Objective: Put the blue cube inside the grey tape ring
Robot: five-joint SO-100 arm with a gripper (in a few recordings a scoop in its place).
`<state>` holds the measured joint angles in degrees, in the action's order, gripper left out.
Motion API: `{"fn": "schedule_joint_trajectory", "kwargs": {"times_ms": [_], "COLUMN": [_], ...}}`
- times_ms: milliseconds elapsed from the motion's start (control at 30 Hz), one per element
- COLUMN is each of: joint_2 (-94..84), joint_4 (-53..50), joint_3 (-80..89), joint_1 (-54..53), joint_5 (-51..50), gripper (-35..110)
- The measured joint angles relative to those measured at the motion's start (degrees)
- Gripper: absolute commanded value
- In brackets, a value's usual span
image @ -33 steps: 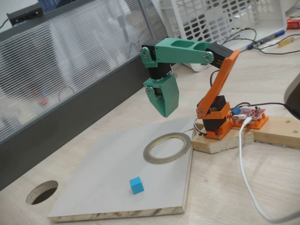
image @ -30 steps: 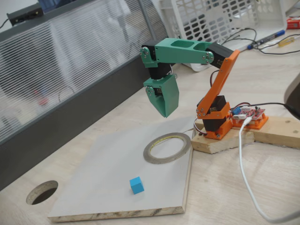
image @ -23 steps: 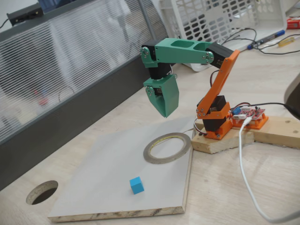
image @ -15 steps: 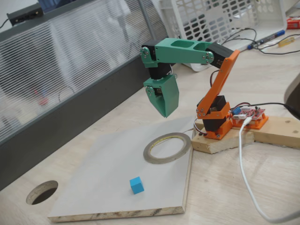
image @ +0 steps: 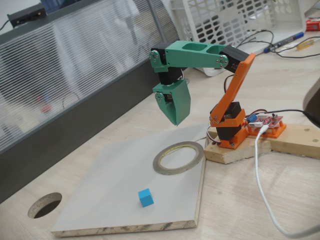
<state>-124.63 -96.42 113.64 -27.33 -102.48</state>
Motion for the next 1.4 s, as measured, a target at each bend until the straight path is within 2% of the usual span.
{"fn": "schedule_joint_trajectory", "kwargs": {"times_ms": [100,167,433,600,933,1100,1233,1400], "joint_2": [0.0,0.0,0.0,0.0,1.23,11.16,17.67,33.93], "joint_4": [0.0,0.0,0.0,0.0,0.0,0.35,0.18,-0.09], "joint_3": [-0.09,-0.09,-0.09,0.0,-0.09,-1.67,-13.01,-31.11], "joint_1": [3.43,9.49,49.83,64.34,67.59,68.03,67.41,67.41], "joint_5": [0.0,0.0,0.0,0.0,0.0,0.0,0.0,0.0], "gripper": [1,1,1,1,1,1,1,1]}}
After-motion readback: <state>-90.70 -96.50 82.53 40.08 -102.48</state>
